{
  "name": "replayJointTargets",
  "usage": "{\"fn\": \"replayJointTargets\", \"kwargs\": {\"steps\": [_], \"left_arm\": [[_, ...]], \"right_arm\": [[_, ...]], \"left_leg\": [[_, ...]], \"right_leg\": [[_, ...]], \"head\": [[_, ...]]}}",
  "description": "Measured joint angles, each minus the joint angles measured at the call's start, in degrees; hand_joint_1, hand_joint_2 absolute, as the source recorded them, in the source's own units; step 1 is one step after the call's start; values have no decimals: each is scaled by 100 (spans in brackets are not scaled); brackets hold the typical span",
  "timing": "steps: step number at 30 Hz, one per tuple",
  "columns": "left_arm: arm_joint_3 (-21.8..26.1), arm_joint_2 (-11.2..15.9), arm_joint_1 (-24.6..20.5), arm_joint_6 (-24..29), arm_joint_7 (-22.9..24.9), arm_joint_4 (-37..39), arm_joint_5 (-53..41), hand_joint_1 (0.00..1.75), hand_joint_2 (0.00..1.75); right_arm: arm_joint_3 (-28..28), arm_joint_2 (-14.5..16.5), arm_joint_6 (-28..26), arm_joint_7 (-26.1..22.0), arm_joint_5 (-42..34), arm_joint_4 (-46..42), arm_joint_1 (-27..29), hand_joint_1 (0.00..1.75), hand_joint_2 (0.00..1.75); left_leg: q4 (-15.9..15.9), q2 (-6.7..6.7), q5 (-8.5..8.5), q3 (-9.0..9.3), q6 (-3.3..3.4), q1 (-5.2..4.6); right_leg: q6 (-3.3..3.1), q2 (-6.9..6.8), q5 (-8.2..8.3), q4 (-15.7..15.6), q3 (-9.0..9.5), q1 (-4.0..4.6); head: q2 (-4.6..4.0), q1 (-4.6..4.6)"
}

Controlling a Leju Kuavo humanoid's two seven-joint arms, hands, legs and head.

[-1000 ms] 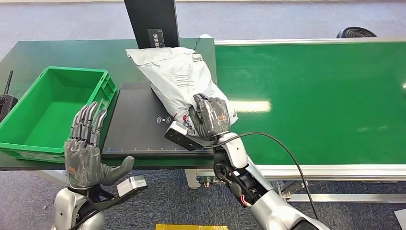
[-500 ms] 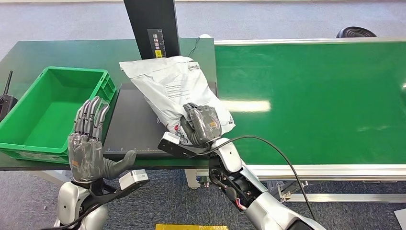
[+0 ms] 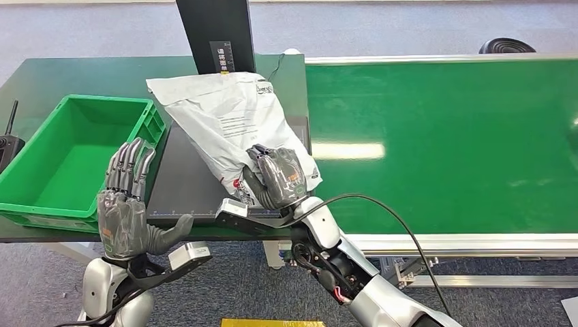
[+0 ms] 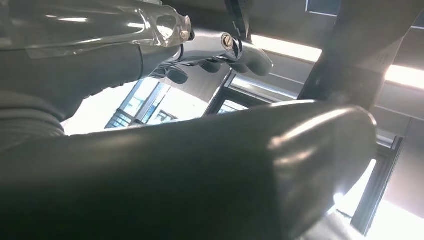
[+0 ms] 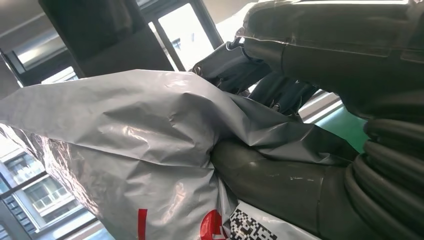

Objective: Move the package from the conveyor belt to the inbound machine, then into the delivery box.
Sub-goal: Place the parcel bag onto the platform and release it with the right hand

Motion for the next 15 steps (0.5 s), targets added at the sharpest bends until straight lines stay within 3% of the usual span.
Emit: {"fn": "replayJointTargets", "kwargs": {"steps": [15], "left_arm": [[-4, 81, -62, 183, -101, 149, 126, 0, 0]], "right_arm": [[236, -152, -89, -97, -51, -392, 29, 171, 175]], "left_leg": [[0, 2, 0, 0, 0, 0]], "right_leg": [[0, 1, 0, 0, 1, 0]], "head": [[0, 0]]}}
